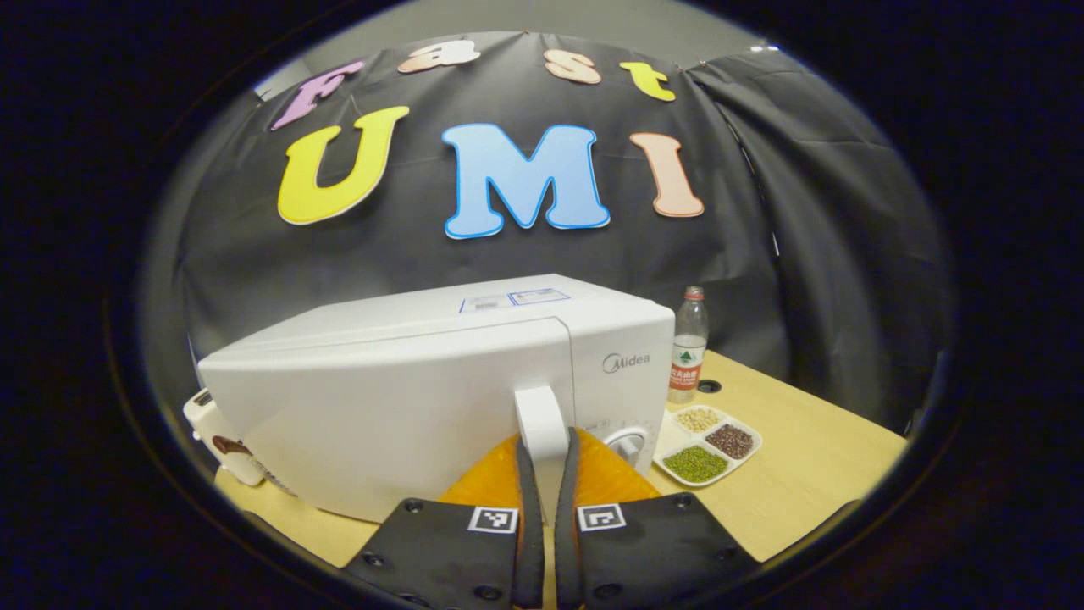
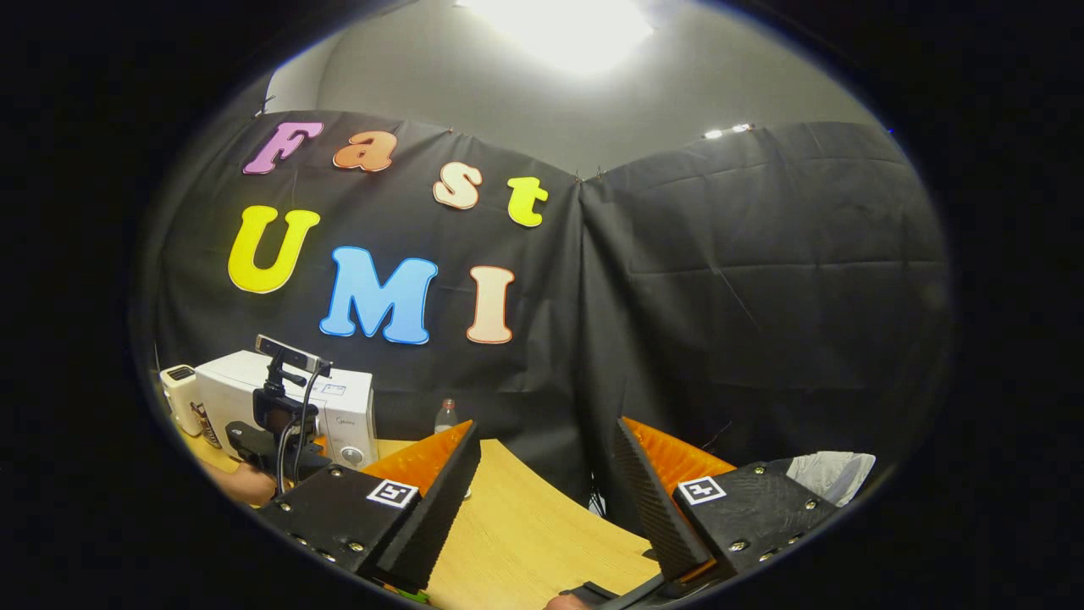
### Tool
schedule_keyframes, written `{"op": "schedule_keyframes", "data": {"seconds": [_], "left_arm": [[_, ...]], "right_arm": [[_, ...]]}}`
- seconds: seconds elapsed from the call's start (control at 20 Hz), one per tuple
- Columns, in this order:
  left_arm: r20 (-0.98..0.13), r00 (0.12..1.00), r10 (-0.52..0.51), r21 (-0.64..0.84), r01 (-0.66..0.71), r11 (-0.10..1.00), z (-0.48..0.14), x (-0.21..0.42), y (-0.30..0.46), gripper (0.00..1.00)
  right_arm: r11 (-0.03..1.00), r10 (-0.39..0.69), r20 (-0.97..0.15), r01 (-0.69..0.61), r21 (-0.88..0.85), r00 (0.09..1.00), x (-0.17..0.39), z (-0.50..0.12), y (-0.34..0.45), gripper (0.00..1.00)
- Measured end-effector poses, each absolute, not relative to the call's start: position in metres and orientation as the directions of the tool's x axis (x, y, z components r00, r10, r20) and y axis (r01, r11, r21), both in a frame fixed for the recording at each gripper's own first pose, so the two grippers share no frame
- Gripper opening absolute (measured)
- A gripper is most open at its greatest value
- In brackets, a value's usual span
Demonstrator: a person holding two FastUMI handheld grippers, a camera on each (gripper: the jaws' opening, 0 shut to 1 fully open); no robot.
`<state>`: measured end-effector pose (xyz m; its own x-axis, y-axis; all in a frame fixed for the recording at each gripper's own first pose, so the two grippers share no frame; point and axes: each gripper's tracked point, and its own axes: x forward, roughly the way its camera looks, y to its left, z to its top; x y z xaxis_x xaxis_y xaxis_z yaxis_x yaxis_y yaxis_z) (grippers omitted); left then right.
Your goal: Open the microwave oven with the left hand, put the food in, and close the microwave oven.
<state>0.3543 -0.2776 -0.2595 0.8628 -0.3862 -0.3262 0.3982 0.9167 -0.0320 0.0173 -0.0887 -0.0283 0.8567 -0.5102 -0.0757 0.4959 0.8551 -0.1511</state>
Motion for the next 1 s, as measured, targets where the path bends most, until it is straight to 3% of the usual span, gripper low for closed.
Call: {"op": "schedule_keyframes", "data": {"seconds": [0.1, 0.3, 0.4, 0.45, 0.5, 0.55, 0.6, 0.8, 0.85, 1.0], "left_arm": [[-0.36, 0.858, -0.367, -0.056, 0.373, 0.926, -0.264, 0.332, -0.273, 0.12], [-0.312, 0.863, -0.396, -0.04, 0.405, 0.913, -0.255, 0.303, -0.258, 0.11], [-0.318, 0.849, -0.423, -0.049, 0.43, 0.901, -0.254, 0.293, -0.253, 0.16], [-0.319, 0.844, -0.431, -0.05, 0.439, 0.897, -0.252, 0.286, -0.249, 0.11], [-0.318, 0.842, -0.436, -0.056, 0.443, 0.895, -0.252, 0.28, -0.245, 0.16], [-0.315, 0.842, -0.438, -0.058, 0.444, 0.894, -0.25, 0.274, -0.241, 0.07], [-0.319, 0.843, -0.434, -0.057, 0.44, 0.896, -0.25, 0.266, -0.236, 0.12], [-0.335, 0.851, -0.404, -0.06, 0.409, 0.911, -0.247, 0.237, -0.214, 0.11], [-0.339, 0.854, -0.394, -0.058, 0.398, 0.915, -0.247, 0.231, -0.208, 0.15], [-0.351, 0.869, -0.349, -0.05, 0.355, 0.934, -0.245, 0.21, -0.187, 0.11]], "right_arm": [[0.858, -0.505, -0.078, 0.491, -0.151, 0.86, 0.019, -0.03, -0.088, 0.95], [0.884, -0.464, -0.094, 0.453, -0.114, 0.881, 0.028, -0.037, -0.08, 0.96], [0.901, -0.432, -0.092, 0.423, -0.099, 0.897, 0.033, -0.037, -0.074, 0.96], [0.912, -0.407, -0.092, 0.4, -0.086, 0.909, 0.035, -0.037, -0.068, 0.96], [0.924, -0.381, -0.091, 0.375, -0.078, 0.92, 0.038, -0.037, -0.063, 0.95], [0.934, -0.355, -0.087, 0.349, -0.077, 0.931, 0.039, -0.035, -0.058, 0.96], [0.943, -0.328, -0.083, 0.323, -0.077, 0.941, 0.04, -0.034, -0.055, 0.96], [0.974, -0.225, -0.07, 0.222, -0.05, 0.972, 0.041, -0.027, -0.043, 0.96], [0.978, -0.204, -0.062, 0.202, -0.042, 0.977, 0.039, -0.025, -0.04, 0.96], [0.99, -0.14, -0.057, 0.139, -0.026, 0.988, 0.037, -0.024, -0.035, 0.95]]}}
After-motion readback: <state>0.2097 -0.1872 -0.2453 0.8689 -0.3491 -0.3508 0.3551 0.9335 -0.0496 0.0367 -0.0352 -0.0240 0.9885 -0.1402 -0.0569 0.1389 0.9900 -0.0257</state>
